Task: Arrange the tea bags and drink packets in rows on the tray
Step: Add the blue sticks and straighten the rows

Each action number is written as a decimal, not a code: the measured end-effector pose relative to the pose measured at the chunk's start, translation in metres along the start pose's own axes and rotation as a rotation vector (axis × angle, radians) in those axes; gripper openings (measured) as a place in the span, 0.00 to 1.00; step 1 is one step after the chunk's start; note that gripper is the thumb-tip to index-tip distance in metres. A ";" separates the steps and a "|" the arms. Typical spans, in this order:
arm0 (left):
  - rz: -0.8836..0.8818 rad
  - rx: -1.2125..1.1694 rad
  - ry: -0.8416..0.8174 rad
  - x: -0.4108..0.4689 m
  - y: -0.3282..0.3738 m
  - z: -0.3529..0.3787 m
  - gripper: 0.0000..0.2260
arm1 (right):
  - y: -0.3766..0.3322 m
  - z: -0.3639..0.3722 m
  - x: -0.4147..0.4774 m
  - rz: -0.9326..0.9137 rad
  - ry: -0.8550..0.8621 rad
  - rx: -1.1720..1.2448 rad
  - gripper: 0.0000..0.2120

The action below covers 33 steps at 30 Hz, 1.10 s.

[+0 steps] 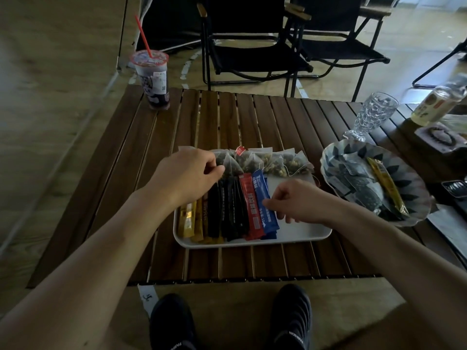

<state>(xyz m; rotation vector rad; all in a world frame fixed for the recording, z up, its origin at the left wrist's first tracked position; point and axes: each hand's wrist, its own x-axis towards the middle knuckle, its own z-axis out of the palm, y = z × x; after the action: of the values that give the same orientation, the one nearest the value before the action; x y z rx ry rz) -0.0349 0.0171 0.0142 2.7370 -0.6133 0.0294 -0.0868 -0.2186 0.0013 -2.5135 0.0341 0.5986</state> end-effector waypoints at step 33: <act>0.048 0.064 -0.038 0.030 0.061 0.020 0.12 | 0.132 -0.093 -0.016 0.258 0.360 0.033 0.13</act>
<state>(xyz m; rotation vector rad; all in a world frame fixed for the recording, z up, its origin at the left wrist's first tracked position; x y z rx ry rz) -0.0346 -0.0532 0.0178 2.7896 -0.6997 0.0086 -0.0824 -0.3804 0.0103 -2.5716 0.5022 0.2322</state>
